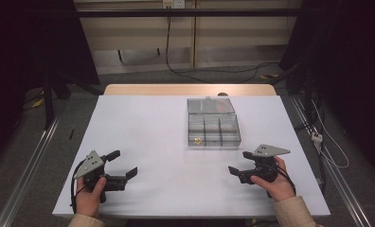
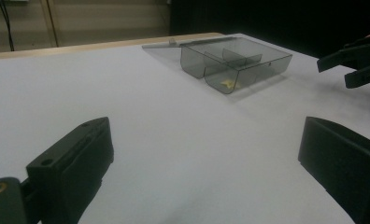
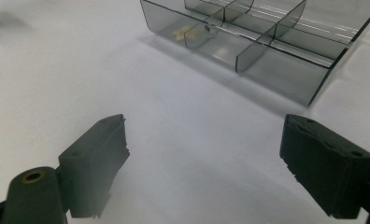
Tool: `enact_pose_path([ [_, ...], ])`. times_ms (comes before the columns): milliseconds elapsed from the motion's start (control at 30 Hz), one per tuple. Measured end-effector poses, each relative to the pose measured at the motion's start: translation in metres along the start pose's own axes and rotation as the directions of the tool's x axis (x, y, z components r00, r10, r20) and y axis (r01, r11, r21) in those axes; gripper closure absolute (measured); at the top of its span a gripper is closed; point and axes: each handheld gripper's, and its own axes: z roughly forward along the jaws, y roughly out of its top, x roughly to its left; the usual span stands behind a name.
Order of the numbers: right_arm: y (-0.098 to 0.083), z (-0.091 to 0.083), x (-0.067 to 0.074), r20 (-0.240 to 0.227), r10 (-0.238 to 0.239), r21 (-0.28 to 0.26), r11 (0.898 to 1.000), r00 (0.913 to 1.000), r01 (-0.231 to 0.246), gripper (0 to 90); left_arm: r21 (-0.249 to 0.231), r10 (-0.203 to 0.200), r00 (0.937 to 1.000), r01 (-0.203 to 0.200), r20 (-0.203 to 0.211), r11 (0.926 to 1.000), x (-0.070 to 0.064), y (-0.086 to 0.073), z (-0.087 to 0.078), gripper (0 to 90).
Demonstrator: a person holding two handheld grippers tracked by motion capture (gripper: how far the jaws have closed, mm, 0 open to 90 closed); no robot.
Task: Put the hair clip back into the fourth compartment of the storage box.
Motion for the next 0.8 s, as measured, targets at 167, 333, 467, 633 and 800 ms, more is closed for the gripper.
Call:
enact_pose_path([
  [167,-0.003,-0.002,-0.001,0.004,-0.001,0.002,1.0,1.0,0.001,14.9,0.0,-0.003,1.0,0.003,-0.002,1.0,0.0,0.0,0.0,3.3],
  [333,-0.006,-0.003,-0.001,0.006,-0.001,0.009,1.0,1.0,0.001,14.9,0.0,0.003,1.0,-0.003,-0.001,1.0,0.0,0.0,-0.001,3.3],
  [467,-0.008,-0.005,-0.001,0.007,-0.004,0.009,1.0,1.0,0.004,14.9,0.001,-0.002,1.0,0.002,-0.003,1.0,0.0,0.0,0.0,3.3],
  [633,-0.01,-0.006,-0.002,0.012,-0.001,0.008,1.0,0.9999,0.001,14.9,0.001,-0.002,1.0,0.002,-0.003,1.0,0.0,0.0,-0.001,3.3],
  [800,-0.011,-0.005,-0.002,0.012,0.001,0.009,1.0,0.9999,-0.001,14.9,0.005,-0.001,1.0,0.001,0.0,1.0,0.001,0.0,0.0,3.3],
])
